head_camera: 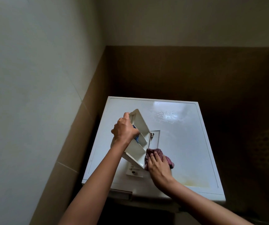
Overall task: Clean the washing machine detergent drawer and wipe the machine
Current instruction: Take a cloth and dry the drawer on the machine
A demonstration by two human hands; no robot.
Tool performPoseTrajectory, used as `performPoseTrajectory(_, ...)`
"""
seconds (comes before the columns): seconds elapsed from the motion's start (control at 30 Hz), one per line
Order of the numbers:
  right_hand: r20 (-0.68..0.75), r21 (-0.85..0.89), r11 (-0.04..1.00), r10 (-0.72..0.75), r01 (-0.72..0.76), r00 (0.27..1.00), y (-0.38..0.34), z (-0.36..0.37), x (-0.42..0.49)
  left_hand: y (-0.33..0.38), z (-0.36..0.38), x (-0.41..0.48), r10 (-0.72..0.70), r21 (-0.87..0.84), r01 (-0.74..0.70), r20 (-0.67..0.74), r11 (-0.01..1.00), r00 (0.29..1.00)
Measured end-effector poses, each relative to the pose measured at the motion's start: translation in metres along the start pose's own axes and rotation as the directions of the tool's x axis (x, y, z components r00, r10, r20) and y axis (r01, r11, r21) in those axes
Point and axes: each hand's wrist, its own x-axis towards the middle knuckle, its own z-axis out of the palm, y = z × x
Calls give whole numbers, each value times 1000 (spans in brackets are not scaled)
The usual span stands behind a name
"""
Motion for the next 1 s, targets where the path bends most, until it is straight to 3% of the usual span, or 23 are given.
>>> performPoseTrajectory(0.07,-46,-44,999,-20,18,999,14,0,19,-3,-4,1,11,-14,-11,25,1000,1000)
performPoseTrajectory(0.13,19,-103,994,47,-45,999,24,-16,35,-3,-6,1,36,-18,-35,60,999,998)
performPoseTrajectory(0.2,-4,-116,990,79,-79,997,31,-25,49,-2,-7,1,44,-18,-43,69,999,997)
performPoseTrajectory(0.37,-82,-156,987,28,-41,996,34,-18,41,-4,-6,1,32,-39,-31,37,999,999)
performPoseTrajectory(0.43,-36,-80,990,-123,120,992,28,-13,38,-1,-3,-1,15,-33,-15,12,999,1000)
performPoseTrajectory(0.5,112,212,877,-461,432,880,16,-17,18,3,1,-2,-1,-32,1,-1,999,1000)
performPoseTrajectory(0.53,48,322,821,-512,472,858,13,-1,12,4,3,-2,-7,-30,7,-4,1000,1000)
performPoseTrajectory(0.57,-39,254,873,-421,416,906,12,8,7,4,4,-2,-9,-27,9,-6,1000,1000)
performPoseTrajectory(0.6,103,156,947,-298,281,949,12,10,1,4,4,-2,-10,-24,10,-7,1000,1000)
performPoseTrajectory(0.67,-15,33,986,-160,161,987,15,24,-4,5,4,-1,-16,-18,16,-8,1000,1000)
performPoseTrajectory(0.77,-174,60,977,-190,203,966,21,28,-11,5,4,-1,-41,-19,41,-11,999,999)
performPoseTrajectory(0.87,-339,-17,952,-294,307,894,23,28,-13,6,4,-3,-68,-26,67,-30,997,997)
performPoseTrajectory(1.0,-497,-192,934,-356,300,791,29,34,-17,10,9,-7,-88,-36,86,-48,996,995)
